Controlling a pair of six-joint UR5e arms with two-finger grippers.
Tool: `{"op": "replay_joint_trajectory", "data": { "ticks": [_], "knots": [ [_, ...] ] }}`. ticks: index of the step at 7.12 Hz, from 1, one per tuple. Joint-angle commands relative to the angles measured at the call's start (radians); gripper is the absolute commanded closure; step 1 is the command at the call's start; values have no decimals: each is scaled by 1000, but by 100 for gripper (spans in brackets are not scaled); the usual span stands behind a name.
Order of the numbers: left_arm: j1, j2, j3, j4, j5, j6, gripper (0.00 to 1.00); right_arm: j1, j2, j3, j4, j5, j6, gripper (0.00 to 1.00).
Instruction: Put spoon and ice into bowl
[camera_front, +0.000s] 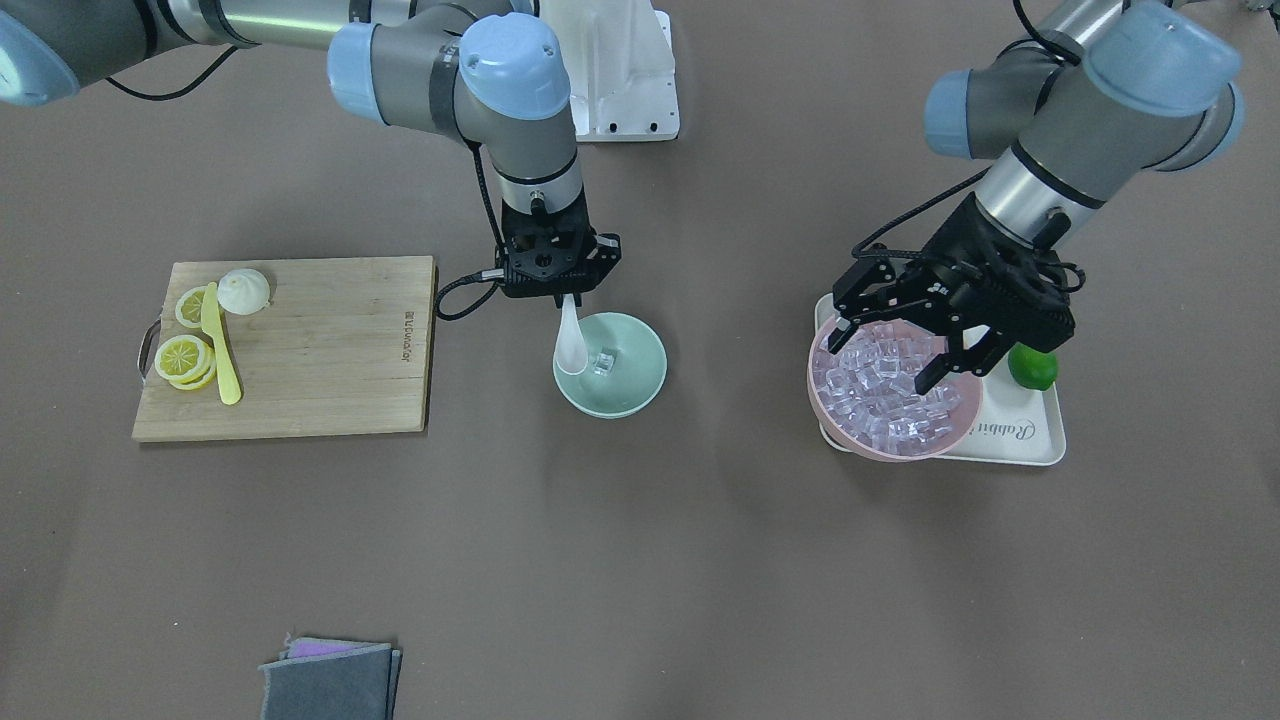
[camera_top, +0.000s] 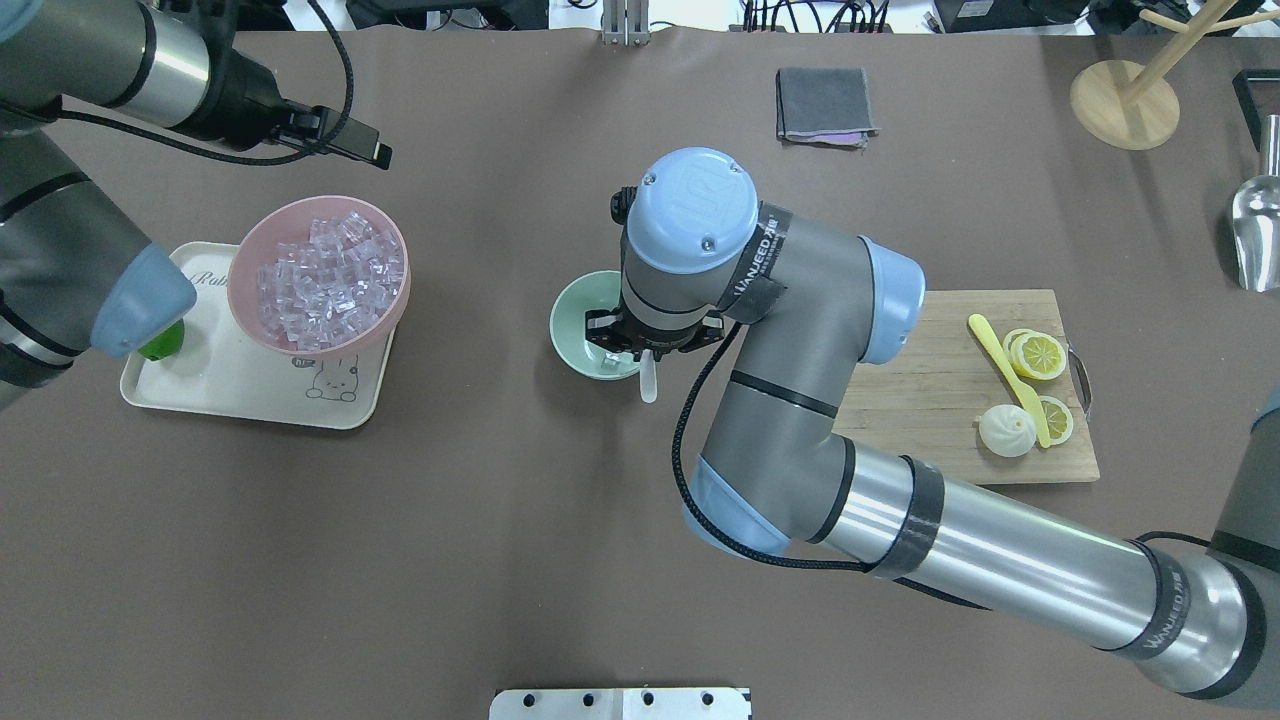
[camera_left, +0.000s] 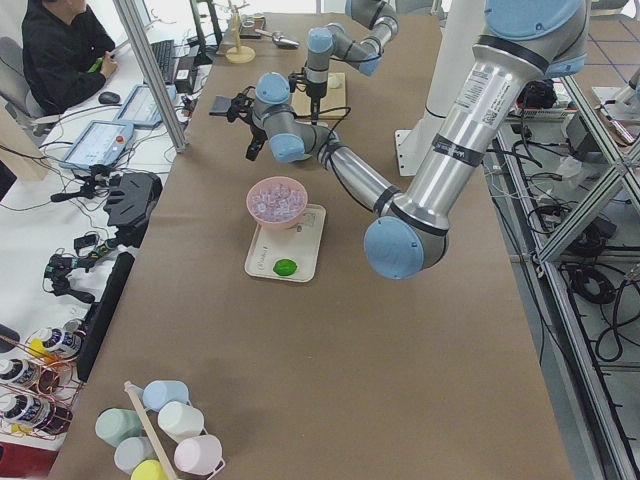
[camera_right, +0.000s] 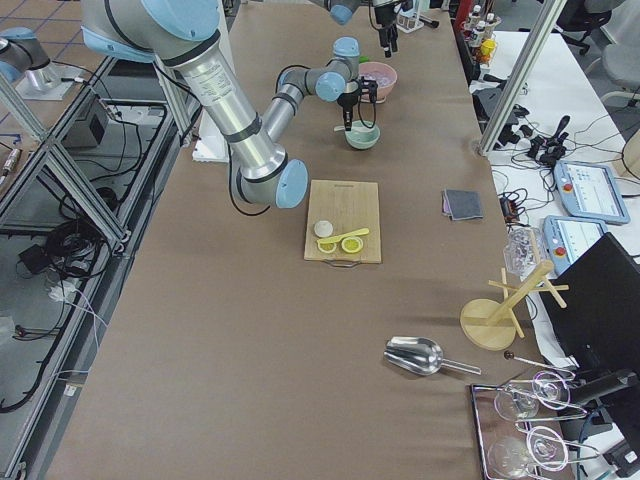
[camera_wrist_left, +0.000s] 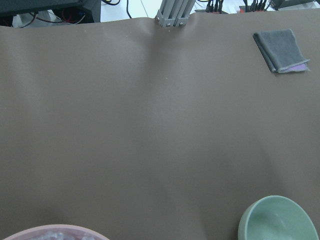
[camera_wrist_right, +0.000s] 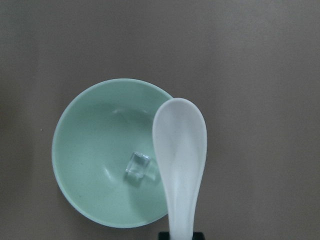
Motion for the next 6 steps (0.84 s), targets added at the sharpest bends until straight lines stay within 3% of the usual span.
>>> {"op": "replay_joint_trajectory", "data": {
  "ticks": [1,2,3,4,6],
  "knots": [
    [-32,29,2,-2,-8,54,2,-20,62,-79,23,-29,29,100],
    [-31,29,3,-2,-7,53,2,-30,64,-114,89,-36,46,100],
    [-32,30,6,-2,0,53,2,-29,73,-117,106,-36,54,93],
    [-37,32,8,-1,0,53,2,-30,76,-128,106,-39,90,2],
    [-37,52,8,-10,0,54,2,-15,78,-120,103,-37,88,0]
  ]
}}
